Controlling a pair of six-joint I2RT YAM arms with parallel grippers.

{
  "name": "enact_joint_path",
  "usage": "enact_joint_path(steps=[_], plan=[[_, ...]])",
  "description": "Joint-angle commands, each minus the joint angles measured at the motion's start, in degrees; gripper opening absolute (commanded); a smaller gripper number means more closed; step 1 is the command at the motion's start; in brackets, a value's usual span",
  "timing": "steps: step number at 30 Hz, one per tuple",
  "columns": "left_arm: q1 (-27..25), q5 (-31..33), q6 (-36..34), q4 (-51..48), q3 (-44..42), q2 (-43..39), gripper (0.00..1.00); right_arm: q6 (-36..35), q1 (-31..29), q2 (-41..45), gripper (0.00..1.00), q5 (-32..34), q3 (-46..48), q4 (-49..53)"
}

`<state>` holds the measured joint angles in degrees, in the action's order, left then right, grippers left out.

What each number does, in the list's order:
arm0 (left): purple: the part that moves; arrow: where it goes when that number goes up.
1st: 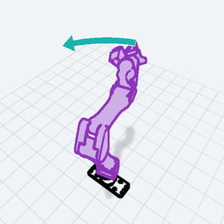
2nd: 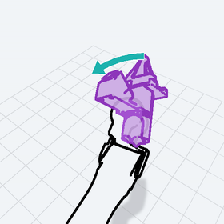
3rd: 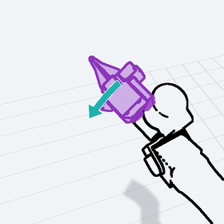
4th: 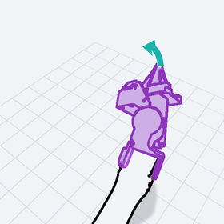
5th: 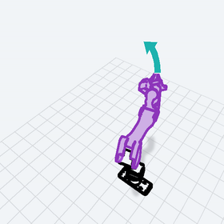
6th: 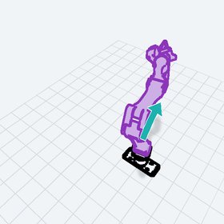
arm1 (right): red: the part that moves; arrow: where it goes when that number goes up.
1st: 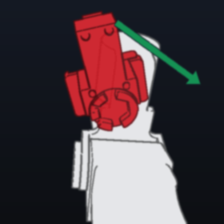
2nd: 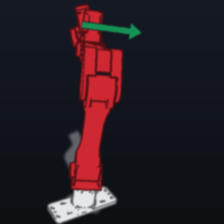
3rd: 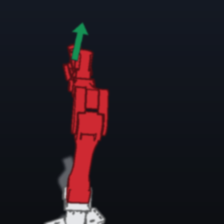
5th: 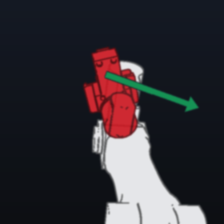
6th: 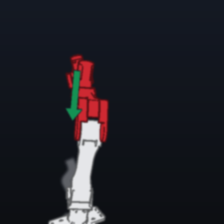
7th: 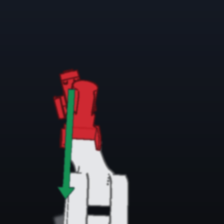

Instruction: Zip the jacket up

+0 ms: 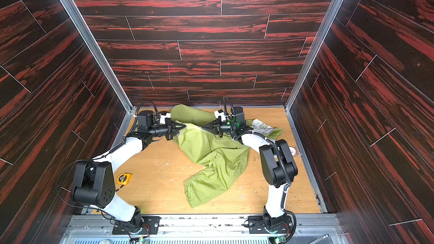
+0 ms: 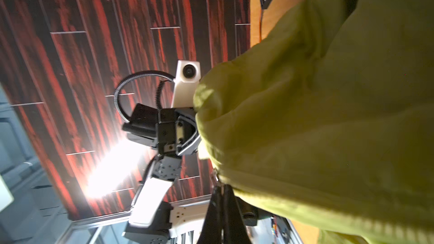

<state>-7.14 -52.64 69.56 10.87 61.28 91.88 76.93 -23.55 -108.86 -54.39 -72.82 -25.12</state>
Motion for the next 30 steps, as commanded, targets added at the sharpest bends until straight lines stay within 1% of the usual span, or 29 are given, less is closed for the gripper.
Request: enact_joint_path(steps=[1, 3, 5, 9, 12, 17, 24, 30], plan=[[0.46, 1.84, 1.72, 4.4, -0.23, -2.6, 0.0, 6.83, -1.7, -3.36, 0.0, -0.54, -2.33, -7.12], [0.47, 2.05, 1.69, 4.41, -0.56, -2.84, 0.0, 7.47, -1.79, -4.1, 0.0, -0.61, -3.34, -7.29], [0.46, 2.7, 1.44, 4.06, -0.93, -3.1, 0.0, 5.24, -1.57, -4.13, 0.0, -0.56, -4.46, -3.85], [0.88, 6.07, -3.81, -3.88, 0.12, -3.74, 0.0, -7.38, 0.06, -3.05, 0.0, 1.51, -8.18, 14.56], [1.31, 8.99, -7.71, -9.72, 1.6, -3.49, 0.0, -15.5, 2.18, -2.21, 0.0, 4.15, -10.15, 26.06], [2.19, 12.98, -10.55, -13.71, 3.3, -2.73, 0.0, -27.68, 6.42, -1.03, 0.0, 9.11, -13.94, 41.86], [2.9, 20.04, -16.54, -23.2, 7.93, -1.27, 0.0, -35.29, 12.44, -0.6, 0.0, 12.26, -17.61, 51.71], [3.18, 22.68, -19.73, -27.12, 11.19, 0.56, 0.0, -38.38, 15.84, -1.03, 0.0, 13.92, -19.93, 56.22]])
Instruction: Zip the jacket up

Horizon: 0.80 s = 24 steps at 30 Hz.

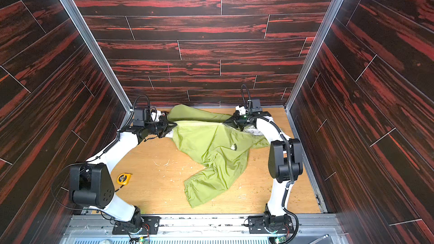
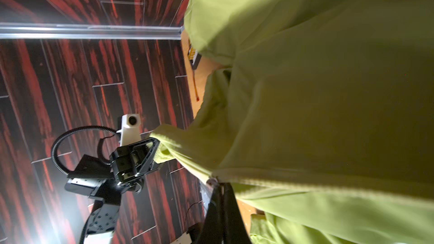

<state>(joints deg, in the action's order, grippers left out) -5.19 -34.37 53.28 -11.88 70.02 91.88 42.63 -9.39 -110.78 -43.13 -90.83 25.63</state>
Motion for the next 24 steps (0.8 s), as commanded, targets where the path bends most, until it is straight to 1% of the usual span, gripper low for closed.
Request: enact_joint_path(steps=[1, 11, 20, 24], plan=[[1.28, 4.74, -4.01, -5.0, 3.02, 0.84, 0.0, -4.49, 2.17, 0.79, 0.0, 3.04, -2.25, 6.04], [1.92, 8.05, -9.01, -11.37, 10.2, 3.78, 0.0, -8.21, 7.89, 0.57, 0.0, 5.52, -6.12, 11.26], [2.19, 11.8, -12.35, -14.37, 16.95, 6.52, 0.0, -8.37, 13.26, 0.83, 0.0, 6.02, -8.04, 12.59], [2.42, 14.46, -13.58, -16.0, 21.12, 8.13, 0.0, -8.4, 16.1, 0.84, 0.0, 7.04, -9.17, 13.45]])
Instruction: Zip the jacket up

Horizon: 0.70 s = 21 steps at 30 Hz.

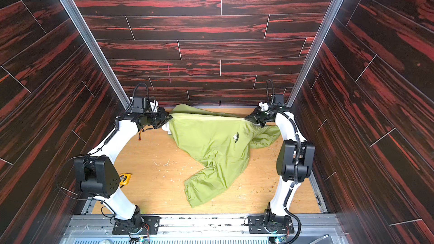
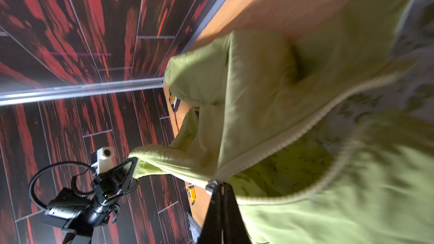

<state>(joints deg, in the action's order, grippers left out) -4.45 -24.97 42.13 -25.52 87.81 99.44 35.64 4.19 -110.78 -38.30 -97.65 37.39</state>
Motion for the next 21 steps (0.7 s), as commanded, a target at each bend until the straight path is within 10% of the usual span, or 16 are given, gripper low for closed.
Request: enact_joint_path(steps=[1, 21], plan=[[1.85, 6.29, -3.1, -3.34, 4.85, 0.58, 0.0, -1.3, 3.4, 0.9, 0.0, 2.9, -2.68, 1.97], [5.7, 11.5, -7.68, -13.56, 27.28, 12.88, 0.0, -0.52, 10.59, -1.71, 0.0, 10.41, -8.6, 5.15]])
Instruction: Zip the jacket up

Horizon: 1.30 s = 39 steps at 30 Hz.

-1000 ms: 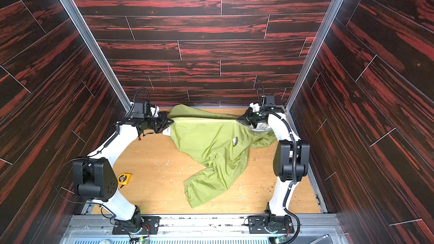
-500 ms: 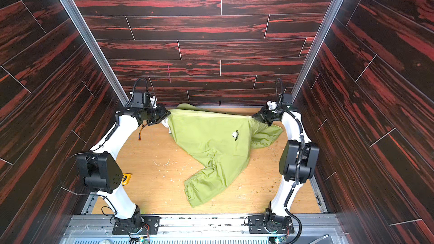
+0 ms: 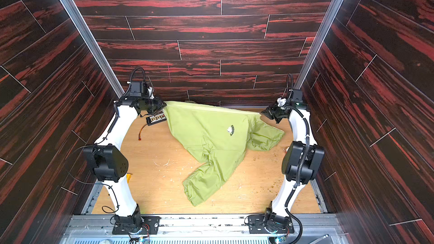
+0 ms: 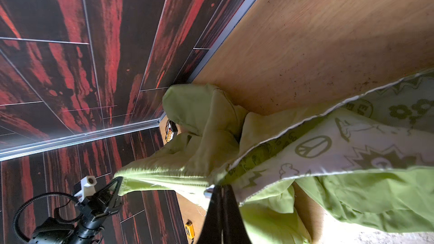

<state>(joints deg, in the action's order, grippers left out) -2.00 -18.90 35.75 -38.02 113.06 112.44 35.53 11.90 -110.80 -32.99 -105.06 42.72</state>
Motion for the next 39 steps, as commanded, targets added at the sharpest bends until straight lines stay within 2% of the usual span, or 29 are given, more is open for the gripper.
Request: enact_joint_path(steps=[1, 2, 3, 6, 8, 9, 10, 12, 13, 14, 18, 19, 21, 24, 26, 28, 29, 31, 32, 34, 39], plan=[[3.24, 4.06, -1.13, -0.73, 1.24, -0.38, 0.0, -0.57, 2.8, -1.7, 0.0, 3.1, -0.42, -0.79], [3.24, 3.54, -1.04, -0.57, 0.27, -0.72, 0.0, -0.7, 2.78, -1.42, 0.0, 1.65, 0.86, -1.59], [3.23, 3.56, -1.03, -0.63, -1.23, -1.51, 0.07, -0.76, 2.71, -0.55, 0.1, 0.95, 2.88, -2.86], [3.23, 5.37, -0.88, -0.39, -8.43, -5.86, 0.38, -1.23, 2.71, 3.0, 0.48, 3.7, 9.07, -5.4], [3.23, 7.78, -0.19, 1.36, -14.41, -9.71, 0.51, -2.09, 2.79, 4.98, 0.63, 6.45, 11.3, -5.54], [3.19, 9.0, 0.24, 2.84, -17.72, -11.66, 0.61, -2.45, 2.85, 5.99, 0.66, 7.93, 12.25, -5.68], [3.28, 9.91, 0.75, 4.29, -20.92, -14.65, 0.85, -2.8, 2.91, 6.78, 0.69, 9.0, 12.91, -6.01], [3.32, 11.84, 1.67, 8.18, -26.57, -18.7, 0.89, -3.27, 2.86, 8.44, 0.71, 11.21, 14.01, -7.07], [3.34, 12.92, 1.74, 9.75, -29.39, -20.95, 0.9, -3.31, 2.89, 9.49, 0.88, 12.43, 14.68, -8.09], [3.32, 13.97, 1.71, 11.62, -31.74, -22.97, 0.9, -3.28, 2.86, 10.46, 0.89, 13.65, 15.09, -8.81], [3.32, 20.02, -0.98, 21.89, -41.83, -31.4, 0.92, -1.93, 2.61, 16.87, 0.89, 25.65, 19.0, -15.63], [3.32, 21.51, -2.53, 24.31, -43.65, -33.17, 0.92, -1.85, 2.47, 19.4, 0.89, 28.98, 21.97, -20.21], [3.33, 25.36, -4.91, 30.15, -47.15, -35.42, 0.93, -4.87, 1.47, 24.28, 0.98, 33.94, 29.85, -33.98], [3.32, 31.35, -8.79, 36.92, -51.45, -37.09, 0.97, -10.61, 0.53, 28.43, 0.99, 38.16, 40.94, -53.21], [3.32, 37.46, -9.23, 38.13, -53.11, -36.76, 0.96, -12.0, 0.52, 28.76, 0.99, 41.99, 45.13, -60.5], [3.32, 43.89, -8.54, 40.89, -55.77, -35.47, 0.91, -6.41, 0.85, 26.79, 0.99, 50.06, 44.9, -57.7], [3.32, 46.63, -8.42, 41.29, -56.44, -34.3, 0.93, -4.49, 1.46, 25.45, 0.99, 49.7, 45.42, -57.76], [3.36, 48.74, -11.04, 42.18, -57.09, -31.33, 0.96, -8.77, 2.85, 23.66, 0.99, 40.12, 49.38, -66.42], [3.32, 48.86, -13.9, 43.59, -57.62, -29.39, 0.98, -9.47, 2.74, 22.75, 0.99, 40.25, 51.04, -69.34], [3.32, 47.69, -19.82, 45.54, -59.21, -26.82, 0.99, -9.81, 1.93, 20.67, 0.99, 44.83, 52.2, -69.16], [3.32, 50.1, -23.76, 60.08, -68.19, -23.44, 0.99, -28.25, -4.52, 15.32, 0.99, 54.37, 61.13, -83.3]])
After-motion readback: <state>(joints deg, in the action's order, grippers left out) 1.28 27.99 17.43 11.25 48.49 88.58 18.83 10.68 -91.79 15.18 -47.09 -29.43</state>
